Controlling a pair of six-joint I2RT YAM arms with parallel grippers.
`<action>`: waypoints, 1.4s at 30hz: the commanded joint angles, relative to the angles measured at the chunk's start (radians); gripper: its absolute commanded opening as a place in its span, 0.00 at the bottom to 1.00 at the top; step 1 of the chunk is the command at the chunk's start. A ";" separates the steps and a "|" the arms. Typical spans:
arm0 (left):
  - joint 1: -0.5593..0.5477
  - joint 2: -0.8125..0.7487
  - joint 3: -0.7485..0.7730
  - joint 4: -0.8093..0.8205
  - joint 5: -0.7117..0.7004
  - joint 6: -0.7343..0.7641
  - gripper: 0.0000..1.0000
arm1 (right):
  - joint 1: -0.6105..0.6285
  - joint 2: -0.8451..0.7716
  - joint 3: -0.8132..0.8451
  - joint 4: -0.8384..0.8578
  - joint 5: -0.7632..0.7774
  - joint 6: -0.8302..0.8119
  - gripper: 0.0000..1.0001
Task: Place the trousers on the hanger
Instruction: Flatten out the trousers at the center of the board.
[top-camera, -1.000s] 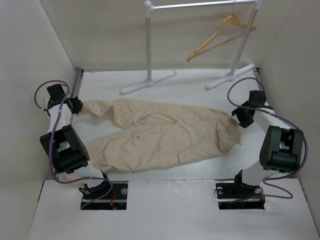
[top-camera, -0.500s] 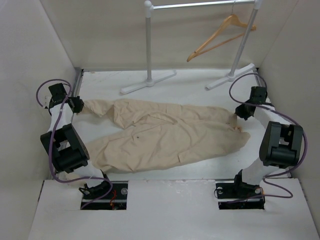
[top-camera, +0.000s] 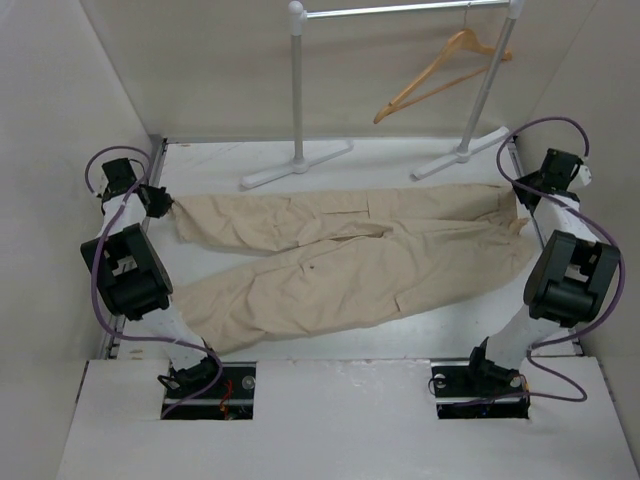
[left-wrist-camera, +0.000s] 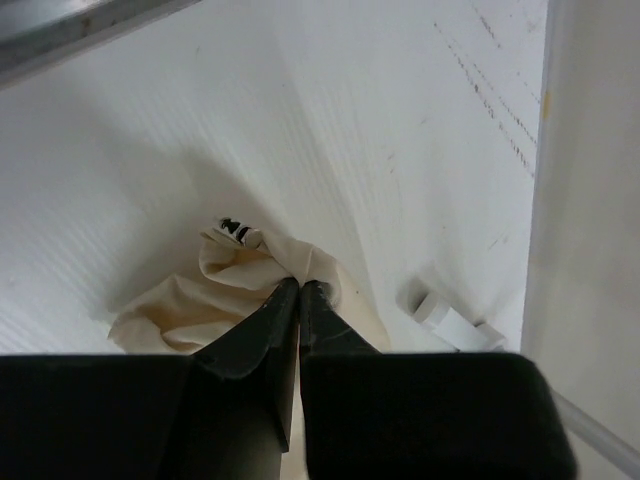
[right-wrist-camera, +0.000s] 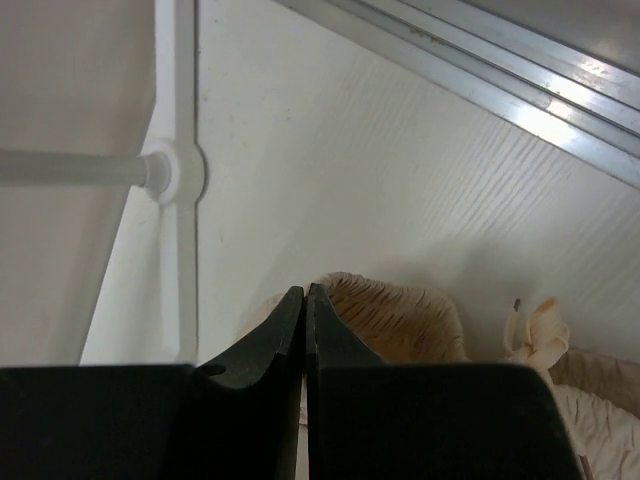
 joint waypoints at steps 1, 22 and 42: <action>-0.002 0.019 0.099 0.061 0.023 0.128 0.00 | -0.014 0.062 0.087 0.085 -0.023 0.025 0.08; -0.173 -0.224 -0.068 -0.116 -0.408 0.191 0.52 | 0.208 -0.263 -0.079 -0.014 0.047 0.107 0.68; -0.081 -0.157 -0.329 -0.158 -0.319 -0.018 0.03 | 0.608 -0.775 -0.553 -0.170 -0.042 0.081 0.61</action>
